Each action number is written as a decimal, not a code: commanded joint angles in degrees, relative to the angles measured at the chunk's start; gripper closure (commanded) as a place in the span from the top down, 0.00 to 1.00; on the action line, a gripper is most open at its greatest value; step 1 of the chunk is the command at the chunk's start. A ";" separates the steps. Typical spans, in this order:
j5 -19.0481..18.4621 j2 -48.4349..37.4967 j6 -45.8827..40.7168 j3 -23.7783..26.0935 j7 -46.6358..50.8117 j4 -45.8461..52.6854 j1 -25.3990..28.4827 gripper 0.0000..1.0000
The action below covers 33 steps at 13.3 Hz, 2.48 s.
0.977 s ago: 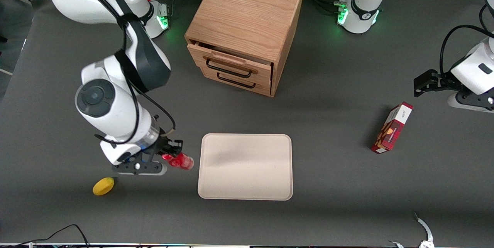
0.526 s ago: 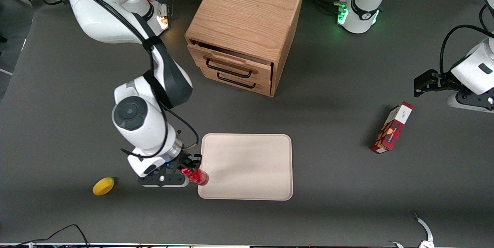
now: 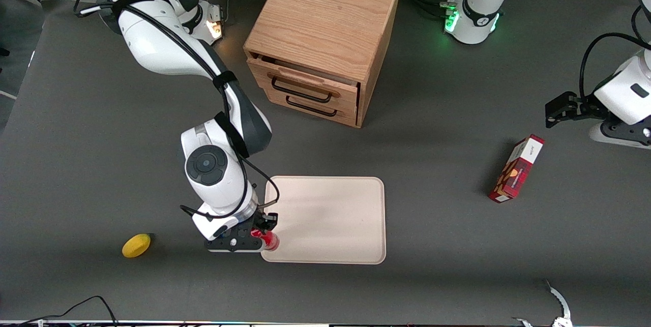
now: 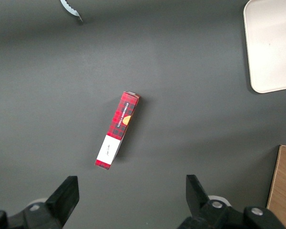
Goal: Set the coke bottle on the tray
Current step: 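Lower the bottle upright onto the tray's corner, then open the right gripper to release the bottle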
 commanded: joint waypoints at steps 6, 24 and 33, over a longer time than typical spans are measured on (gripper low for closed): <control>-1.03 2.28 2.42 -0.90 4.09 2.82 2.10 0.00; -0.68 3.07 3.57 -0.72 6.73 2.38 1.84 1.00; 0.64 -6.75 -9.33 0.34 5.85 -0.95 -0.70 1.00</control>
